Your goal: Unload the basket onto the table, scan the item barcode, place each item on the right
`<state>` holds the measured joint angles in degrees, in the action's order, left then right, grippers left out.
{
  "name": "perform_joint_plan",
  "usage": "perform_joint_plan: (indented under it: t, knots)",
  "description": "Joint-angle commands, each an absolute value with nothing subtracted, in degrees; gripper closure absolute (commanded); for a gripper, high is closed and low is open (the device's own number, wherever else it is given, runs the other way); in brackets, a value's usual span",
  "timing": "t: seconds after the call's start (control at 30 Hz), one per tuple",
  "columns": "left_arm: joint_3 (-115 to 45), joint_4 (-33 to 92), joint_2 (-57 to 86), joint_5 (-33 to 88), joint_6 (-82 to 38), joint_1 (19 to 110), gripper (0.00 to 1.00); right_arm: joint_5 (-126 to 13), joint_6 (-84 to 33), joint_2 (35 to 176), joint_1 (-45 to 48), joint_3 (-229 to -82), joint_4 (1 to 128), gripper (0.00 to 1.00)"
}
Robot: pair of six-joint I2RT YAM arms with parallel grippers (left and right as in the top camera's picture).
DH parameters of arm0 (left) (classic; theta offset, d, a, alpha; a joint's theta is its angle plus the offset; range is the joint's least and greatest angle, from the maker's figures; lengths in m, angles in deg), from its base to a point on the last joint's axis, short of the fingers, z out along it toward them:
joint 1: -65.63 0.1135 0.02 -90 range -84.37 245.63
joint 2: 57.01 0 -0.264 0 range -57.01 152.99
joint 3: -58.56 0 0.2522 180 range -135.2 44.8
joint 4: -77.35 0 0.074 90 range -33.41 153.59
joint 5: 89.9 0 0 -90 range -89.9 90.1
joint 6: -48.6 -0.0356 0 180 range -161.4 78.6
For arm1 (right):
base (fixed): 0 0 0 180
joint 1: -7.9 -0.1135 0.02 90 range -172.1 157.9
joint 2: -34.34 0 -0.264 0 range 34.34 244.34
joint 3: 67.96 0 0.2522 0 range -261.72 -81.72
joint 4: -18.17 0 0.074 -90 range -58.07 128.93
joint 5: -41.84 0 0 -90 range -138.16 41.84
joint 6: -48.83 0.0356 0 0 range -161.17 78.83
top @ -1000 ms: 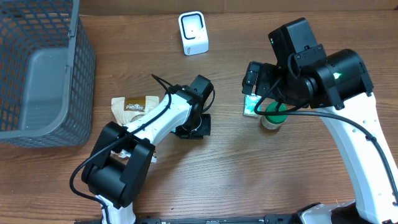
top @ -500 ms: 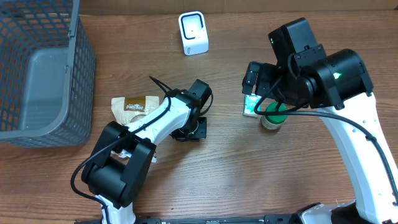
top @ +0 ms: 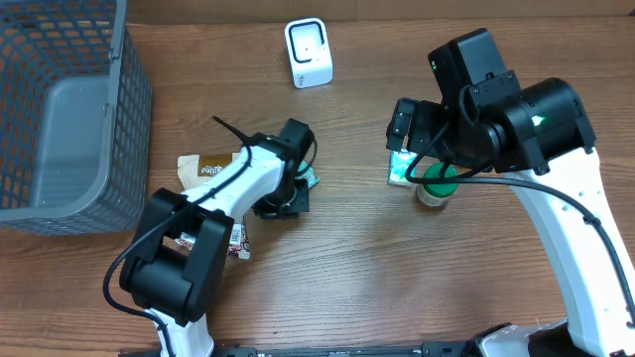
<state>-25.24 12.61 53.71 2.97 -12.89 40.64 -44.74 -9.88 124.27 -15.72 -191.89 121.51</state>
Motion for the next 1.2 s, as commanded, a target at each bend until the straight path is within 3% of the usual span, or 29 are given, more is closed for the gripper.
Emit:
perform_joint_plan:
  t: [0.0,0.13,0.27,0.5,0.57,0.67,0.93,1.17]
  knots:
    - [-24.7,12.7,54.3,0.0,-14.6,43.0,0.86,-44.2,-9.9,123.8,-15.4,-192.0,121.2,0.00]
    - [-25.4,11.5,54.2,7.1,-15.4,45.3,0.96,-44.2,-9.9,123.8,-15.4,-192.0,121.2,0.00]
    - [-29.0,7.8,54.2,15.7,-20.9,47.0,0.96,-44.2,-9.9,123.8,-15.4,-192.0,121.2,0.00]
    - [-40.5,-2.4,54.2,15.8,-24.4,49.6,0.95,-44.2,-9.9,123.8,-15.4,-192.0,121.2,0.00]
    - [-42.4,-3.3,54.2,13.6,-24.5,50.3,0.91,-44.2,-9.9,123.8,-15.4,-192.0,121.2,0.00]
    - [-43.1,-2.9,54.2,10.0,-24.1,50.7,0.69,-44.2,-9.9,123.8,-15.4,-192.0,121.2,0.00]
    - [-40.1,-0.5,54.3,5.5,-20.4,50.6,0.63,-44.2,-9.9,123.8,-15.4,-192.0,121.2,0.00]
    - [-36.7,3.3,54.3,5.5,-19.9,50.6,0.49,-44.2,-9.9,123.8,-15.4,-192.0,121.2,0.00]
